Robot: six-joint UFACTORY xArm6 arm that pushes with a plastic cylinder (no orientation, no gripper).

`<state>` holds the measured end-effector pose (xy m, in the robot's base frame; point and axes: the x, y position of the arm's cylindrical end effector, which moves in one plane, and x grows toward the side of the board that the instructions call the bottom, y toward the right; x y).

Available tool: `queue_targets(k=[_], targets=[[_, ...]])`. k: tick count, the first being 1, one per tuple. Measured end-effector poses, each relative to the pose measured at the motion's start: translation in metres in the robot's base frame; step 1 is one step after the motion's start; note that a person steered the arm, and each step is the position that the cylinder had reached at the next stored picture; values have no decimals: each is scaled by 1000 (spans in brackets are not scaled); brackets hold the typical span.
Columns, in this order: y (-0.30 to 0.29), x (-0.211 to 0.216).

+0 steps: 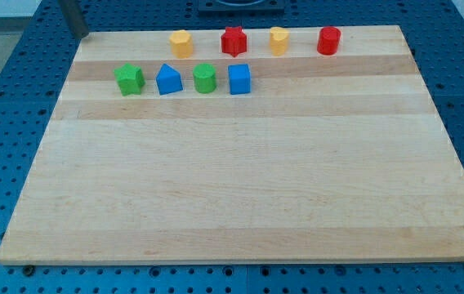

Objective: Point your arm at the yellow hexagon

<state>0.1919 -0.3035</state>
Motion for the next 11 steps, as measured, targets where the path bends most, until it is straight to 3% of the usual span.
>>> queue_targets(k=[3, 6, 8, 10, 11], targets=[[2, 5], [66, 44], [83, 0], [211, 0], [232, 3]])
